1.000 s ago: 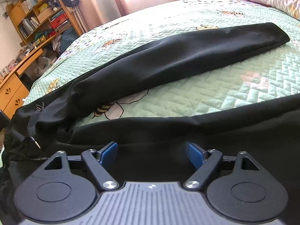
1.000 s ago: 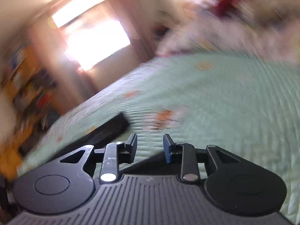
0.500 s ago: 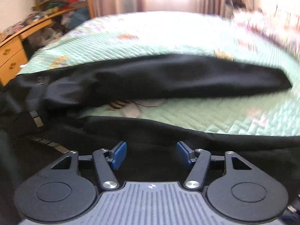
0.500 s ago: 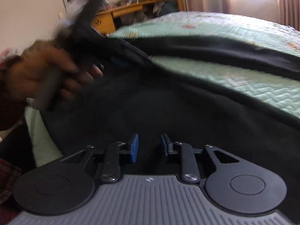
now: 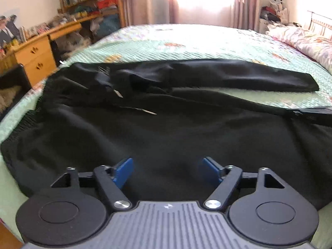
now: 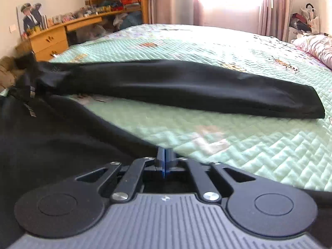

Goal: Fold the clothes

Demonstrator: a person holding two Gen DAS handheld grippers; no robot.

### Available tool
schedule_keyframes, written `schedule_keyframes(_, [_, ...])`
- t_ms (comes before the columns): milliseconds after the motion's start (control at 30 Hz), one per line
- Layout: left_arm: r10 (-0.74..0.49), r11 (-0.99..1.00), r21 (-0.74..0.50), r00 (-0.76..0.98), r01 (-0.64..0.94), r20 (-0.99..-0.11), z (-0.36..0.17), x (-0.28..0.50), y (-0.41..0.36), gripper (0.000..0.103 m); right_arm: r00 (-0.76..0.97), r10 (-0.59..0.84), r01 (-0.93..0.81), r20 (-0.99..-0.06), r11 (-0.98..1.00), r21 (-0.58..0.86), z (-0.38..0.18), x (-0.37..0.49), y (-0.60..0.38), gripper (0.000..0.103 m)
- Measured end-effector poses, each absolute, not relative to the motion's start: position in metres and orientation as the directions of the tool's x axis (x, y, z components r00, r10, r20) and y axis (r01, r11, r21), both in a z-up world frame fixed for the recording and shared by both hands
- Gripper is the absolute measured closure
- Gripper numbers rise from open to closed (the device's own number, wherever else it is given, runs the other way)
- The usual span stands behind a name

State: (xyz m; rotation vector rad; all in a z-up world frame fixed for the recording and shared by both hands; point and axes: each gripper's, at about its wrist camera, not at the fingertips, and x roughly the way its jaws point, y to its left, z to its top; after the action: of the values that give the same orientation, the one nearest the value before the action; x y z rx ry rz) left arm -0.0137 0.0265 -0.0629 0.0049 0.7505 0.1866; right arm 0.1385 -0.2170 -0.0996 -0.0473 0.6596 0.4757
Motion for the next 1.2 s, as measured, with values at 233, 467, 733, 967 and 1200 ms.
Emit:
schedule_keyframes(233, [0.181, 0.981, 0.069, 0.713, -0.184, -0.677, -0.067, -0.019, 0.038, 0.024, 0.486, 0.58, -0.713, -0.654, 0.696, 0.087, -0.102, 0.109, -0.152, 0.093])
schedule_keyframes(467, [0.233, 0.965, 0.06, 0.726, -0.256, -0.646, -0.057, -0.024, 0.063, 0.023, 0.591, 0.453, -0.561, -0.668, 0.825, 0.063, -0.11, 0.192, -0.145, 0.103])
schedule_keyframes(733, [0.194, 0.966, -0.001, 0.727, -0.259, -0.659, -0.062, -0.043, 0.083, 0.019, 0.534, 0.597, -0.651, -0.598, 0.742, 0.16, -0.077, 0.115, -0.161, 0.088])
schedule_keyframes(967, [0.194, 0.981, 0.112, 0.724, -0.161, -0.662, -0.078, -0.039, 0.052, 0.019, 0.408, 0.613, -0.733, -0.677, 0.662, 0.158, -0.116, 0.095, -0.168, 0.103])
schedule_keyframes(1200, [0.215, 0.974, 0.106, 0.688, -0.198, -0.693, -0.105, -0.016, 0.052, 0.011, 0.595, 0.507, -0.555, -0.624, 0.82, 0.137, -0.095, 0.126, -0.148, 0.095])
